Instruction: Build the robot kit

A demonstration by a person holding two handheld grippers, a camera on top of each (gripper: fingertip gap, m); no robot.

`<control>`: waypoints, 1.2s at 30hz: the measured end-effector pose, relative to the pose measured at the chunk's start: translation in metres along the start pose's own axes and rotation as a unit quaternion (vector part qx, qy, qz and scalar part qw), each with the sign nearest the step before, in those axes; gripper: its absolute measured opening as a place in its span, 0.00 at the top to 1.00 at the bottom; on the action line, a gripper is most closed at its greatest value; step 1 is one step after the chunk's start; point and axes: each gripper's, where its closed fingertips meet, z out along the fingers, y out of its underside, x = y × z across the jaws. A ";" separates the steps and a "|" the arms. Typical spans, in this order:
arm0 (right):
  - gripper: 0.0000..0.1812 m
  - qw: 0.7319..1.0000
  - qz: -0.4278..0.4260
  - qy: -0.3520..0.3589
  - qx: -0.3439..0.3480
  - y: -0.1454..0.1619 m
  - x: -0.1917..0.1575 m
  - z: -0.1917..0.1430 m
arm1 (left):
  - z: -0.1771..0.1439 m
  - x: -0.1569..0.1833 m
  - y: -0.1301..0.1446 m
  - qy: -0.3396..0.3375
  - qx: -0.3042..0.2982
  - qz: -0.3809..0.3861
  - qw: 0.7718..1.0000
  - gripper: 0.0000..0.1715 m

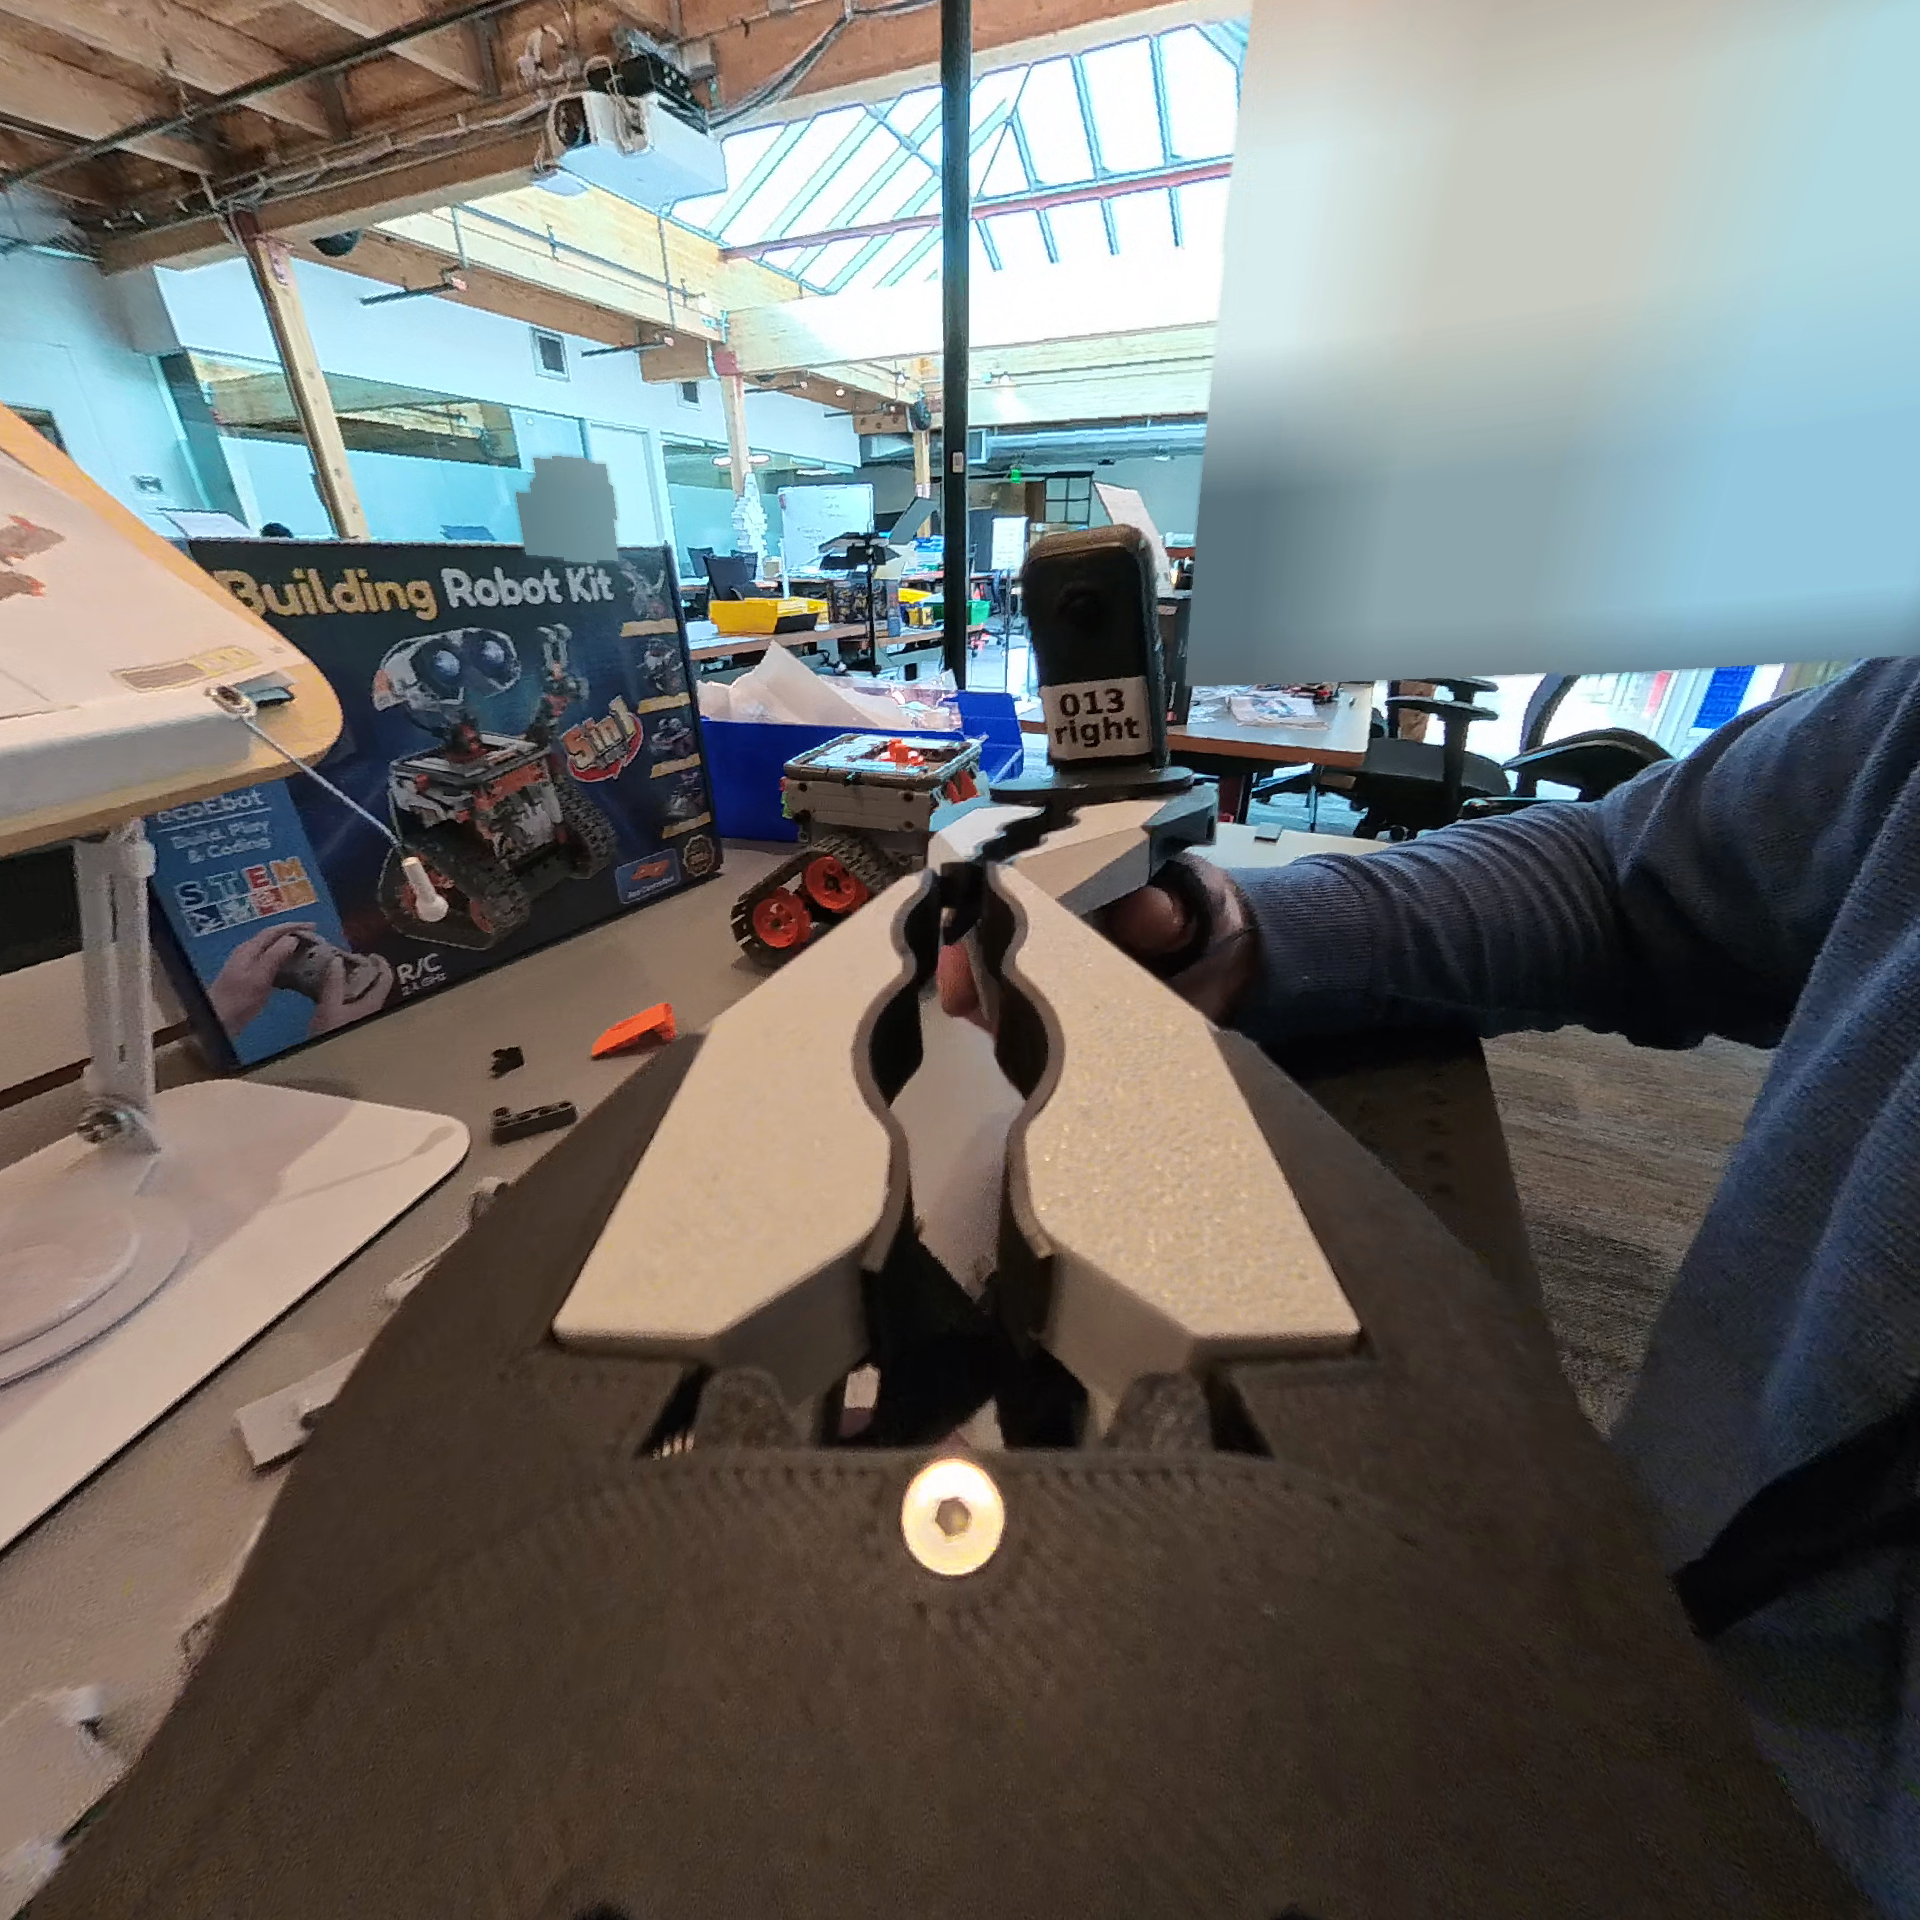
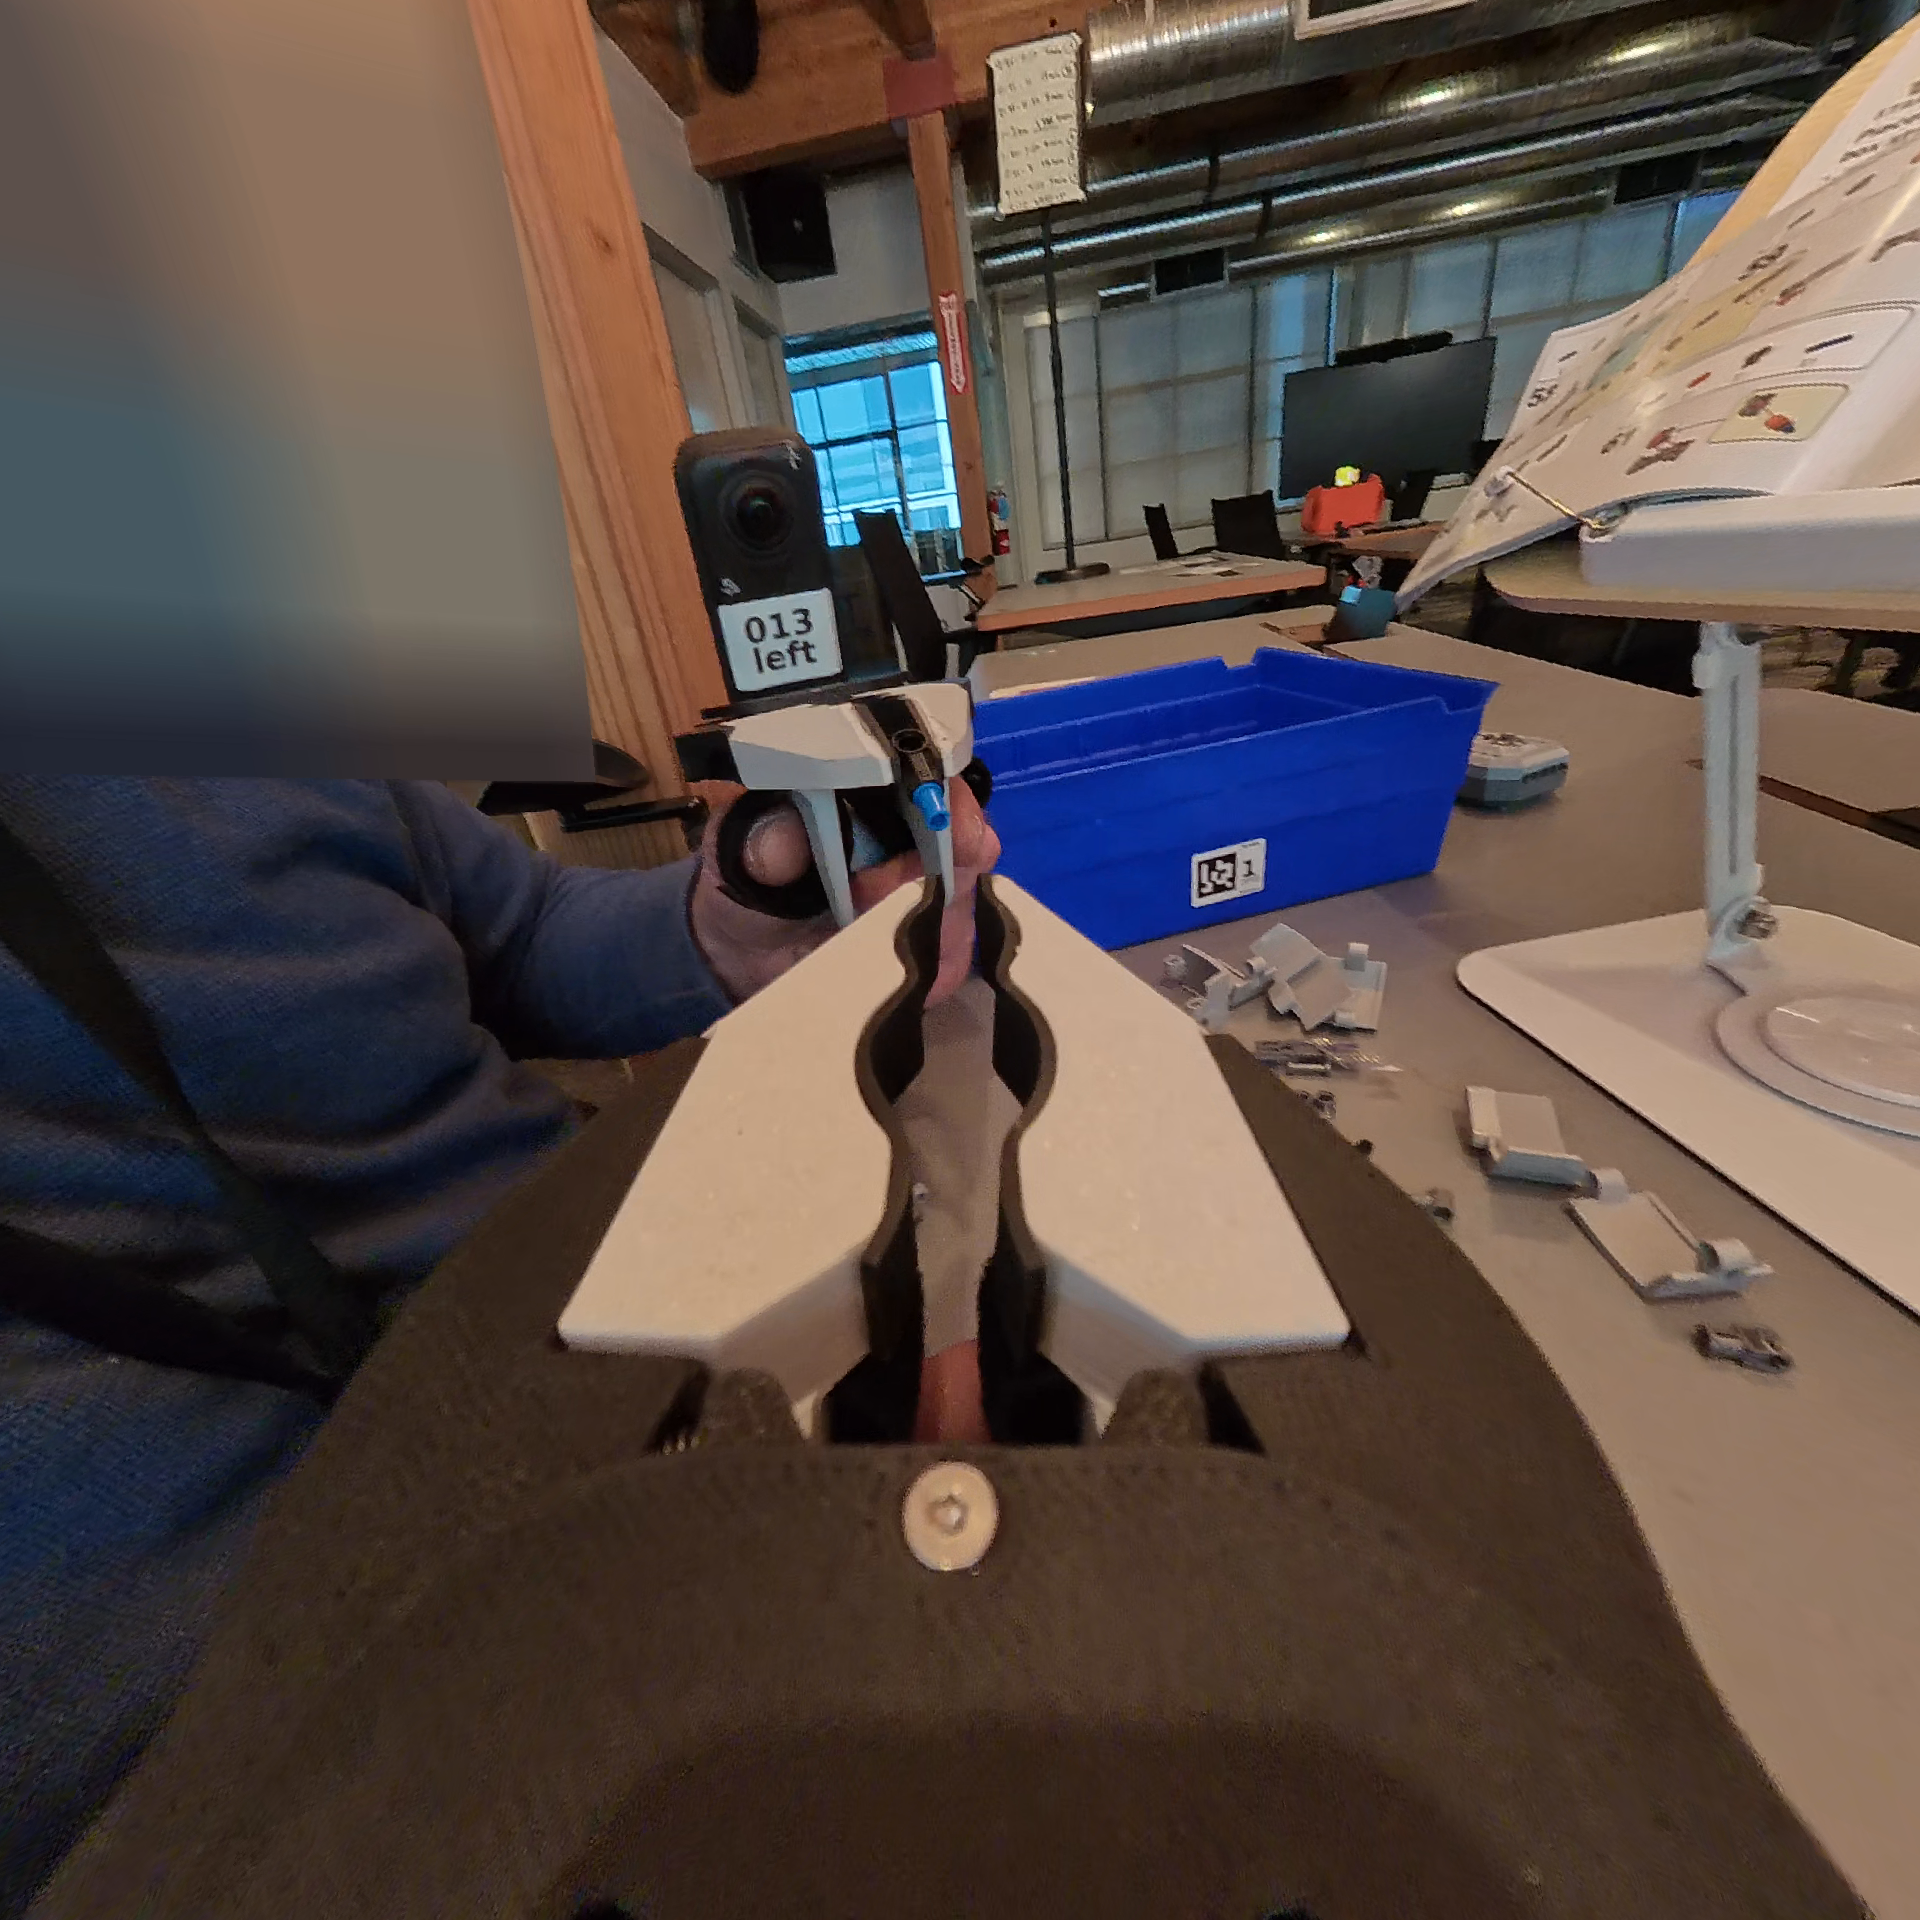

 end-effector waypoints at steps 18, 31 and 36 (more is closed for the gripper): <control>1.00 0.929 -0.201 0.156 -0.267 0.058 0.059 -0.039 | -0.002 -0.022 0.084 -0.044 -0.225 0.011 0.973 0.96; 0.95 0.884 -0.173 0.099 -0.423 0.103 0.061 -0.060 | -0.002 -0.023 0.109 -0.029 -0.278 -0.018 0.960 0.96; 0.95 0.865 -0.158 0.067 -0.471 0.131 0.057 -0.063 | -0.002 -0.023 0.113 -0.026 -0.286 -0.021 0.958 0.96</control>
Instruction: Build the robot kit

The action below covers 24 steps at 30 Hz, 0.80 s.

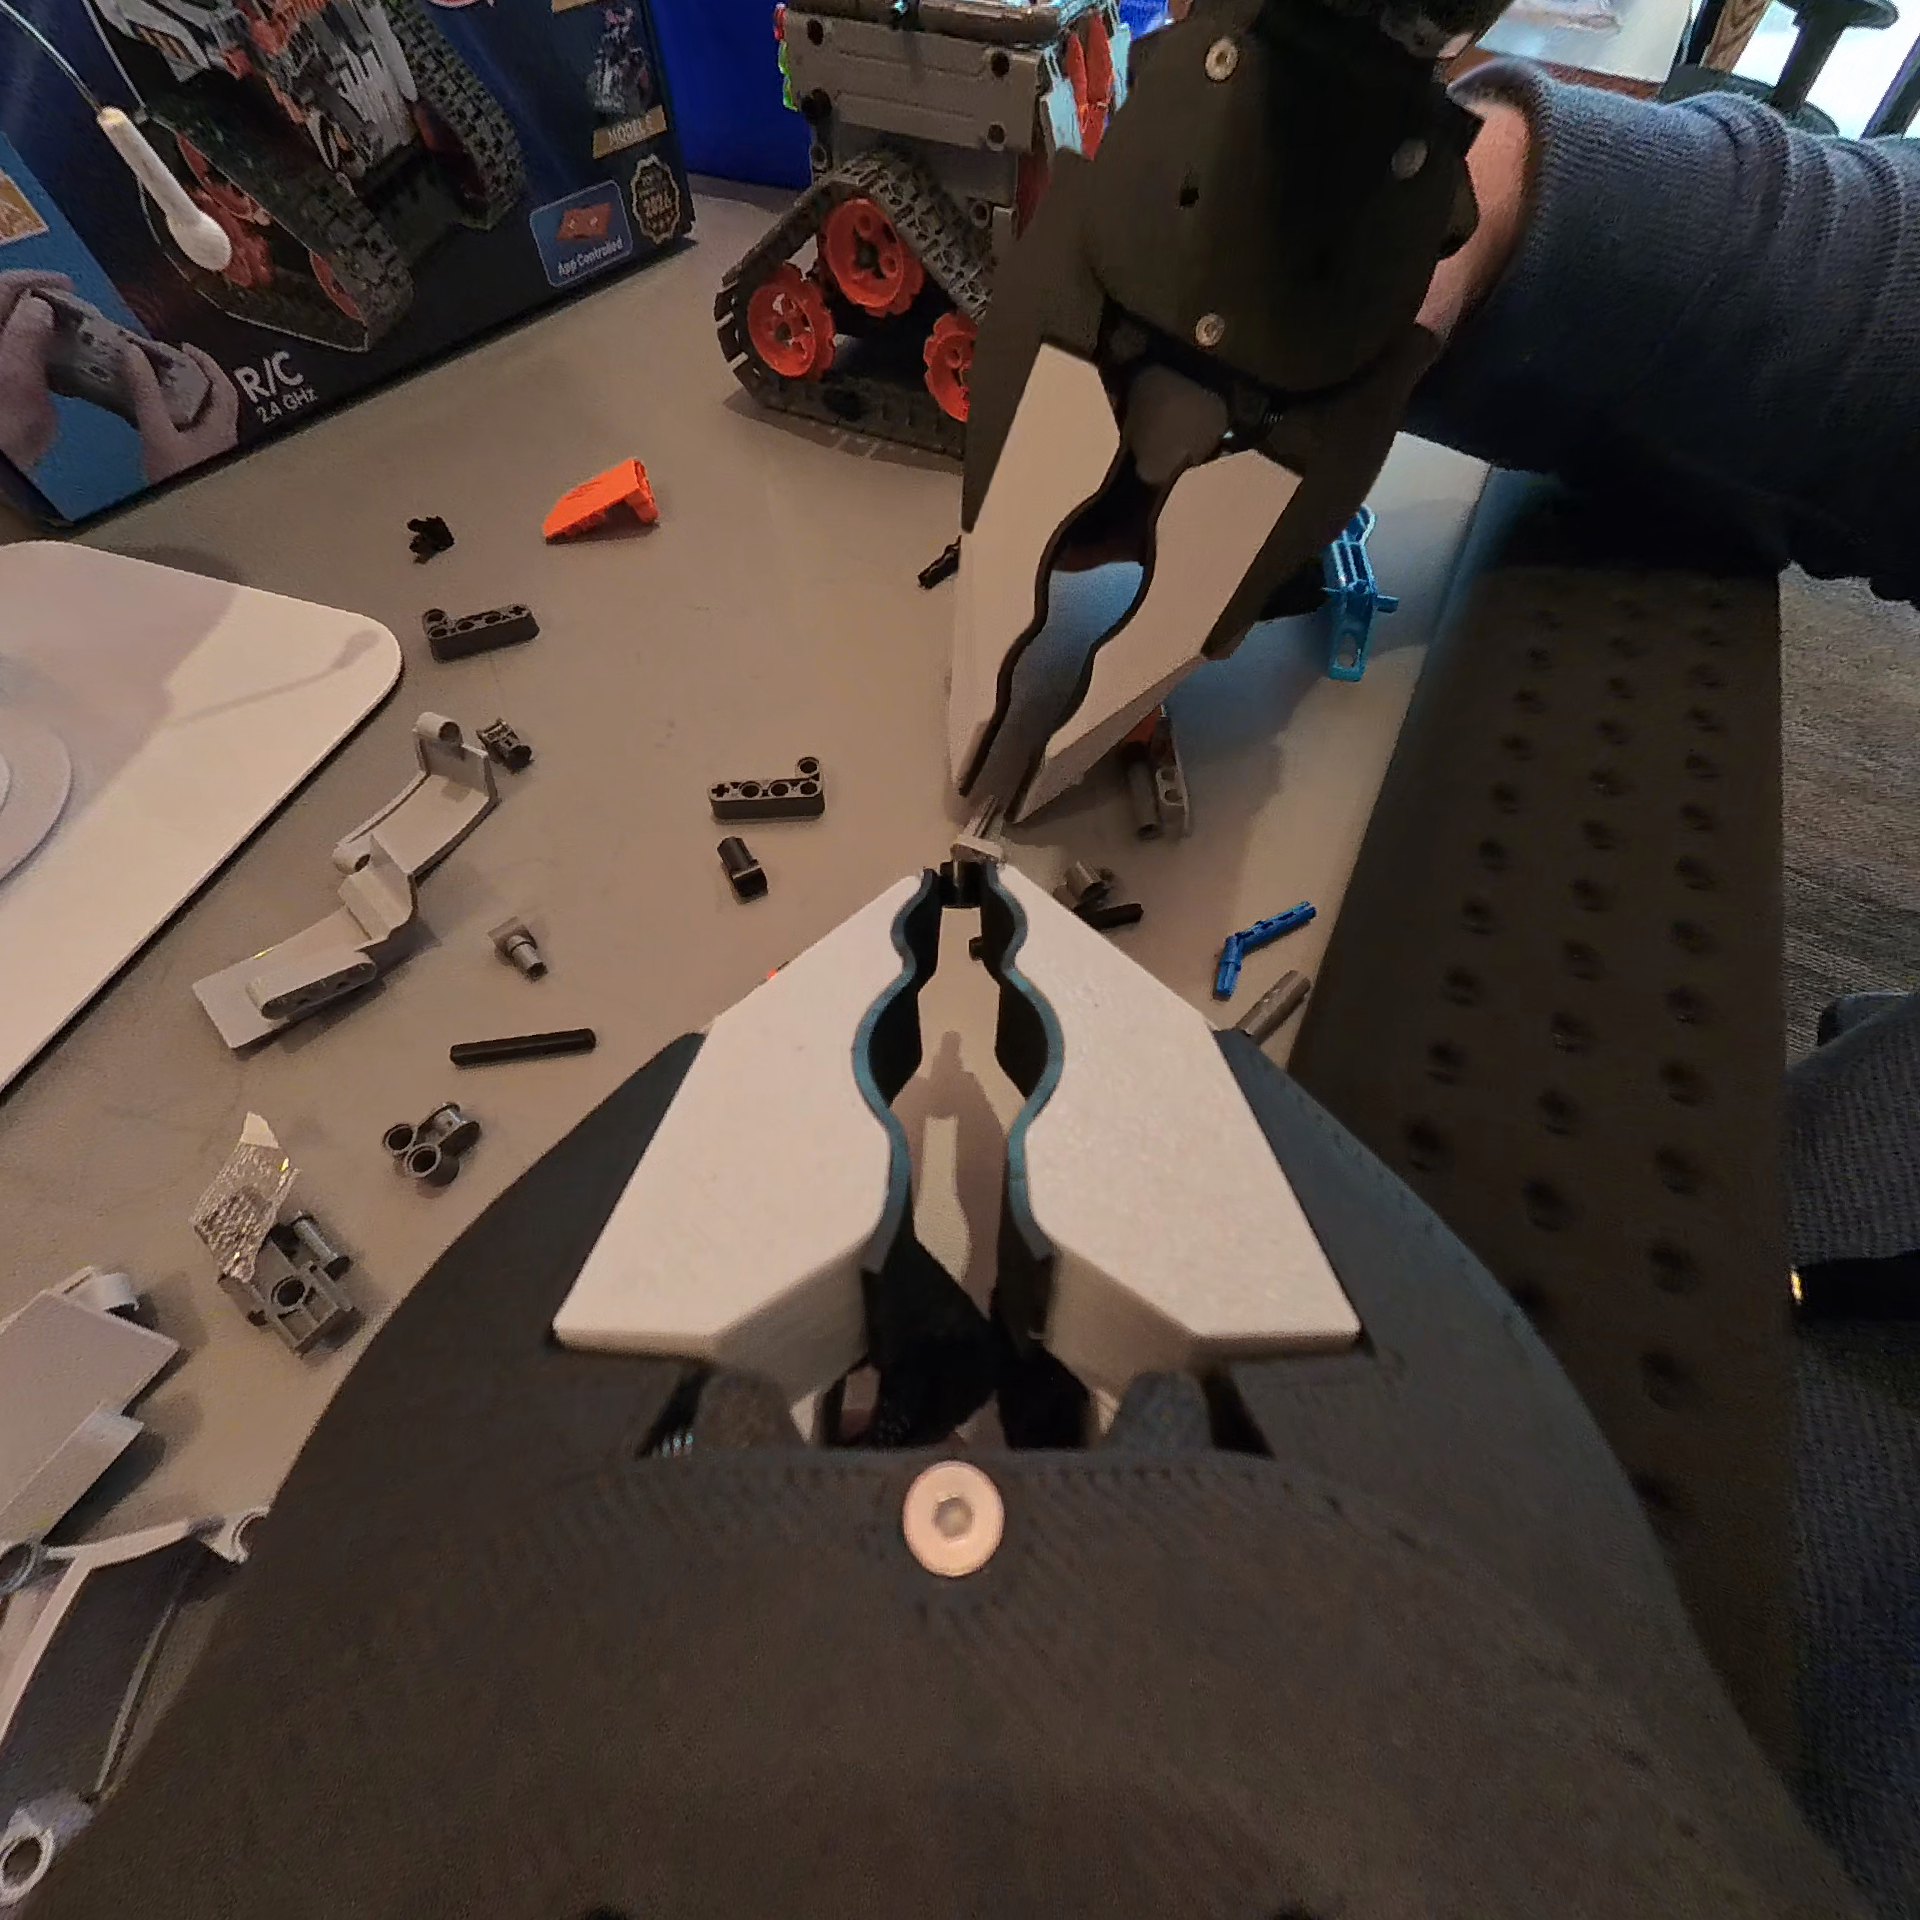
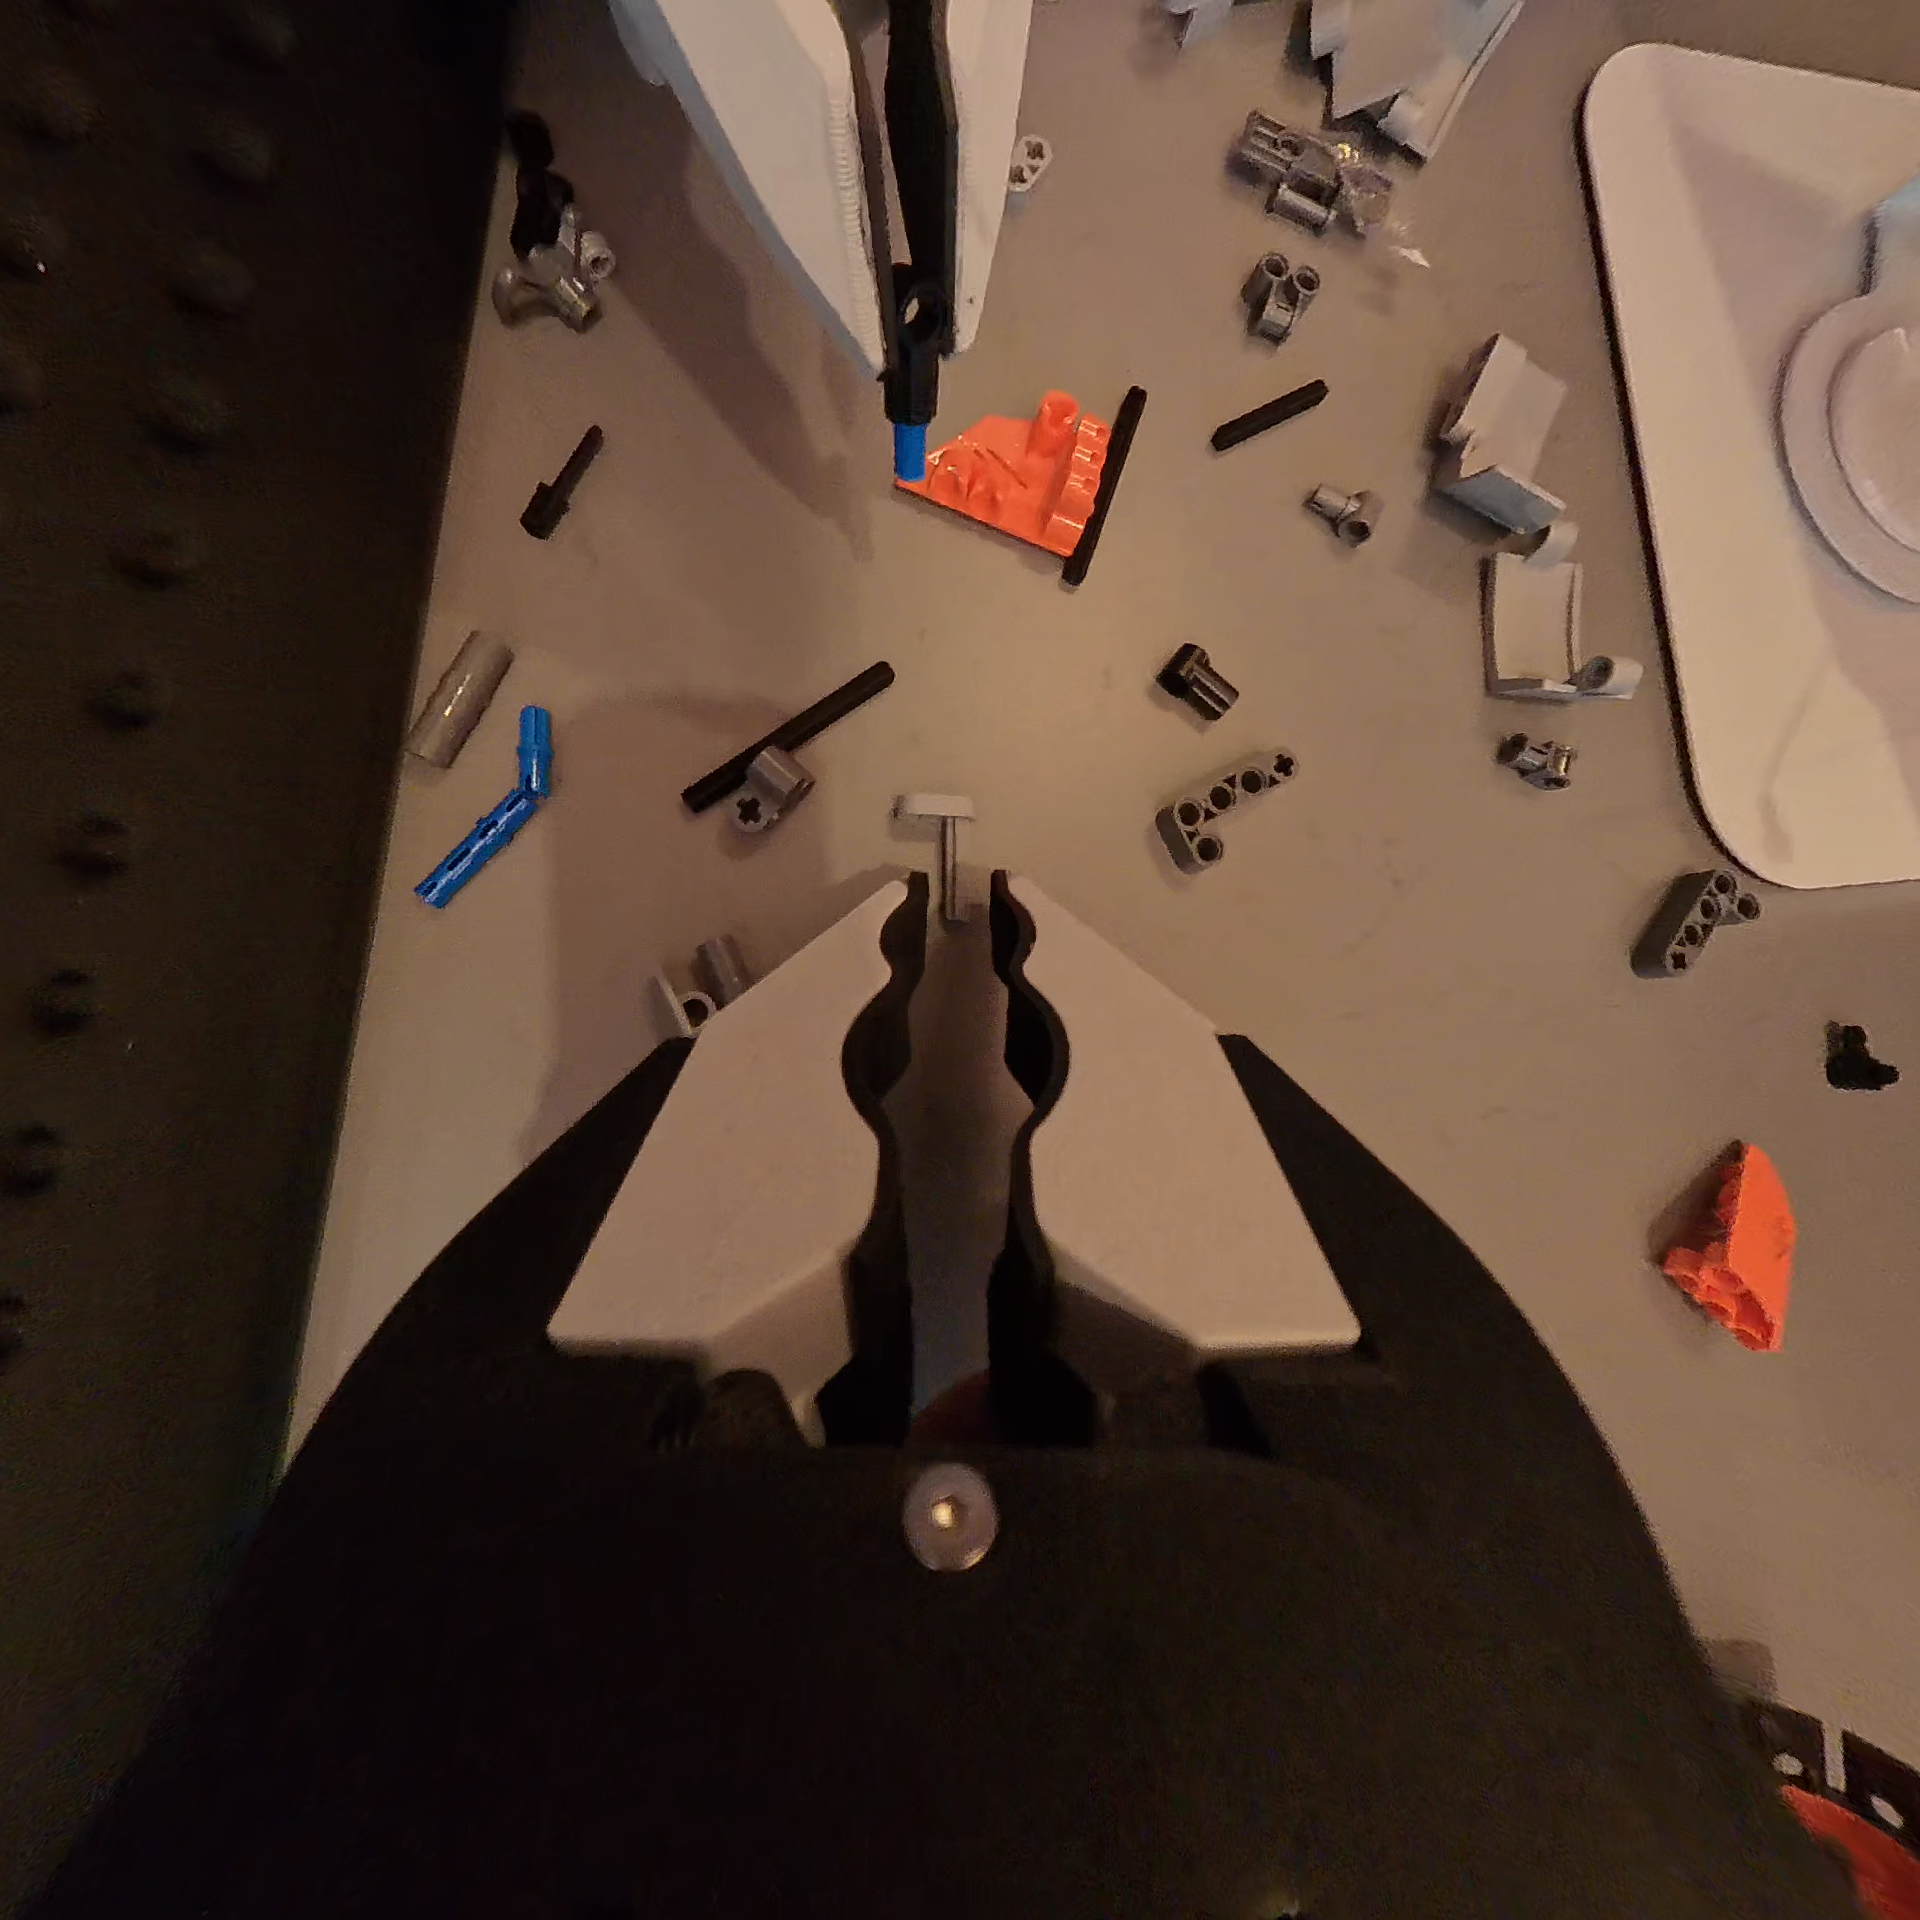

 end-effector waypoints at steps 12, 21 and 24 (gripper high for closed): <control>0.93 0.999 -0.008 -0.010 -0.039 -0.009 -0.003 0.009 | 0.004 0.001 0.003 0.004 -0.009 0.004 1.000 0.96; 0.98 0.999 0.007 -0.005 -0.033 -0.010 0.002 0.012 | 0.003 0.000 0.001 0.002 -0.003 0.002 1.000 0.96; 0.99 1.000 0.022 0.003 0.000 -0.019 0.006 0.008 | 0.001 -0.001 -0.001 0.001 0.006 -0.004 1.000 0.96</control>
